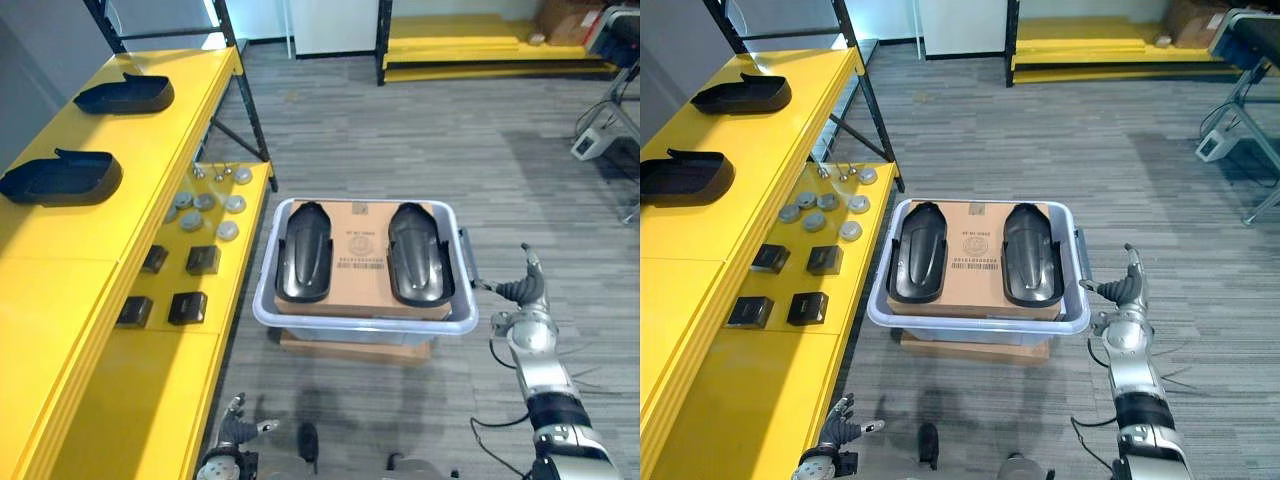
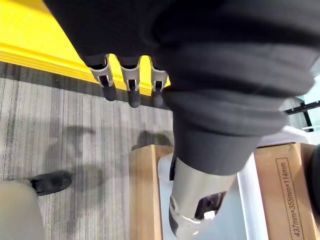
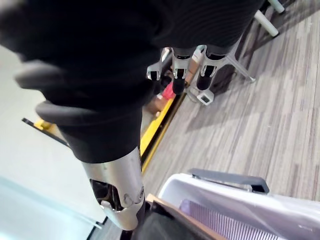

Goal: Walk over and take plastic housings, then place them on the shelf

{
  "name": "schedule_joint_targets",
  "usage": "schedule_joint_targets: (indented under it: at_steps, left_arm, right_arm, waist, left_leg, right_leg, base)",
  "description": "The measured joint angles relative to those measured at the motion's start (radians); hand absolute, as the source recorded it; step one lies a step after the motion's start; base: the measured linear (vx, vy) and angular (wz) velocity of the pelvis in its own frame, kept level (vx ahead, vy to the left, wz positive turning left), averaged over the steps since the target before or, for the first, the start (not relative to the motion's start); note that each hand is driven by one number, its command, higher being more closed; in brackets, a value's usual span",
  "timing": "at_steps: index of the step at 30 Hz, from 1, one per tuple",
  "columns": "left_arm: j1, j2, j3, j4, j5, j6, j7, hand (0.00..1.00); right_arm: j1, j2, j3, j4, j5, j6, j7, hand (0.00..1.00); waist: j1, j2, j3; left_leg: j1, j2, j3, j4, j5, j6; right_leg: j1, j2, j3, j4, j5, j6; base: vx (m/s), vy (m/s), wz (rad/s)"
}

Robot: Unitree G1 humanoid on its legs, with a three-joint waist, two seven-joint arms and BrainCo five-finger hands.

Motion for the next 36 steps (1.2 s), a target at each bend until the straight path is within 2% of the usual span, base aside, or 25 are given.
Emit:
schedule_joint_targets:
  at_steps: [3, 6, 15, 16, 23, 30, 33, 36]
  left_arm:
    - [-0.008, -0.009, -0.003, -0.002, -0.022, -0.001, 0.003, 0.0]
    - [-0.031, -0.026, -0.011, -0.003, -0.032, -0.013, 0.022, 0.0]
    - [-0.042, -0.039, -0.042, -0.02, -0.064, -0.035, 0.047, 0.0]
    - [-0.046, -0.038, -0.042, -0.021, -0.064, -0.04, 0.05, 0.0]
    - [-0.066, -0.039, -0.052, -0.02, -0.086, -0.041, 0.065, 0.0]
    - [-0.082, -0.039, -0.071, -0.016, -0.093, -0.04, 0.065, 0.0]
    - [-0.086, -0.039, -0.073, -0.016, -0.093, -0.04, 0.066, 0.0]
    - [-0.086, -0.039, -0.073, -0.017, -0.093, -0.038, 0.065, 0.0]
  right_arm:
    - [-0.094, -0.006, 0.0, 0.083, 0.0, 0.016, -0.005, 0.0]
    - [-0.185, -0.032, 0.0, 0.153, 0.0, 0.018, -0.03, 0.0]
    - [-0.352, -0.073, -0.019, 0.341, 0.003, 0.033, -0.049, 0.0]
    - [-0.375, -0.074, -0.037, 0.362, 0.005, 0.037, -0.063, 1.0]
    - [-0.415, -0.084, -0.068, 0.411, 0.045, 0.051, -0.085, 1.0]
    - [-0.417, -0.102, -0.073, 0.409, 0.058, 0.052, -0.087, 1.0]
    - [-0.394, -0.102, -0.07, 0.363, 0.06, 0.056, -0.087, 1.0]
    - [-0.316, -0.094, -0.068, 0.23, 0.043, 0.062, -0.101, 1.0]
  waist:
    - [0.003, 0.012, 0.041]
    - [0.028, 0.039, 0.066]
    - [0.027, 0.071, 0.14]
    - [0.028, 0.074, 0.153]
    - [0.028, 0.078, 0.175]
    - [0.026, 0.078, 0.176]
    - [0.026, 0.078, 0.176]
    - [0.026, 0.077, 0.176]
  left_leg:
    - [-0.016, -0.004, -0.015, 0.0, 0.011, -0.001]
    - [-0.047, -0.007, -0.018, 0.0, 0.023, 0.001]
    - [-0.101, -0.012, -0.054, 0.0, 0.045, -0.008]
    - [-0.106, -0.013, -0.055, 0.0, 0.053, -0.013]
    - [-0.116, -0.014, -0.063, 0.0, 0.066, -0.032]
    - [-0.117, -0.008, -0.065, -0.001, 0.067, -0.034]
    - [-0.116, -0.005, -0.064, -0.001, 0.067, -0.034]
    - [-0.112, -0.003, -0.061, -0.001, 0.067, -0.034]
  right_leg:
    - [-0.006, -0.003, -0.016, 0.0, 0.004, 0.001]
    - [-0.036, -0.007, -0.019, 0.001, 0.011, 0.005]
    - [-0.074, -0.011, -0.054, 0.001, 0.02, 0.007]
    - [-0.079, -0.012, -0.052, 0.0, 0.025, 0.005]
    - [-0.09, -0.013, -0.048, -0.001, 0.033, 0.003]
    - [-0.095, -0.01, -0.039, 0.0, 0.037, 0.003]
    - [-0.097, -0.009, -0.036, 0.002, 0.037, 0.004]
    - [-0.095, -0.01, -0.032, 0.002, 0.04, 0.006]
  base:
    - [-0.03, 0.011, 0.16]
    - [-0.04, 0.021, 0.06]
    - [-0.02, 0.005, 0.1]
    - [-0.03, 0.007, -0.03]
    - [-0.01, 0.0, -0.01]
    - [-0.04, 0.003, -0.03]
    - [-0.03, 0.001, -0.02]
    - [0.0, 0.0, -0.02]
